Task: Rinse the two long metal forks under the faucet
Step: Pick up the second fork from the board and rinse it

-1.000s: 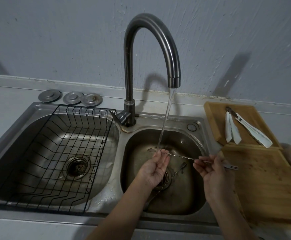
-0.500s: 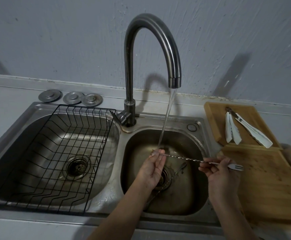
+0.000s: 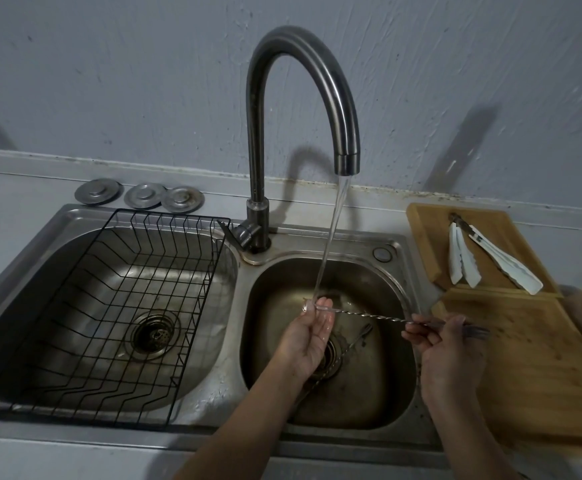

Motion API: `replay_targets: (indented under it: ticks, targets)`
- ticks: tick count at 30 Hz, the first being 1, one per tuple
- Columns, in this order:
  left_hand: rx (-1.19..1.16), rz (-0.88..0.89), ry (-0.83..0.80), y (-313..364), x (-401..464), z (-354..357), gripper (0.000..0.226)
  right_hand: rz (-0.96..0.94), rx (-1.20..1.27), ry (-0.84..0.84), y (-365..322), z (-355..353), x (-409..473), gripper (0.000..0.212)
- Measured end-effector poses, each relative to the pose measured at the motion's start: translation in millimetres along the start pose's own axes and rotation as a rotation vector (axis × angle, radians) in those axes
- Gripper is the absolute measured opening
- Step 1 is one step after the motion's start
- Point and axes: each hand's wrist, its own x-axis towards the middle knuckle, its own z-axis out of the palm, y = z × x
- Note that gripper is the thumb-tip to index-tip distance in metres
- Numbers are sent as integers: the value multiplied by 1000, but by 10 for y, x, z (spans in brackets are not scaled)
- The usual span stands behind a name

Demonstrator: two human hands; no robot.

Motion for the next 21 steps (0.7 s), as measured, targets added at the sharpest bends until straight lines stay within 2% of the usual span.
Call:
replay_targets:
  ticks: [7, 10, 16, 21]
  targets:
    - [3, -77, 52, 76, 19, -29, 46, -41, -10, -19, -14, -7, -16, 31]
    - [-39, -82, -22, 92, 7, -28, 60, -61, 3, -24, -32, -14, -4, 37]
    - [-34, -42, -73, 121, 9, 45, 31, -104, -9, -108, -53, 10, -5, 45]
    - [-72, 8, -55, 163, 31, 125, 32, -198, 9, -308, -77, 86, -94, 40]
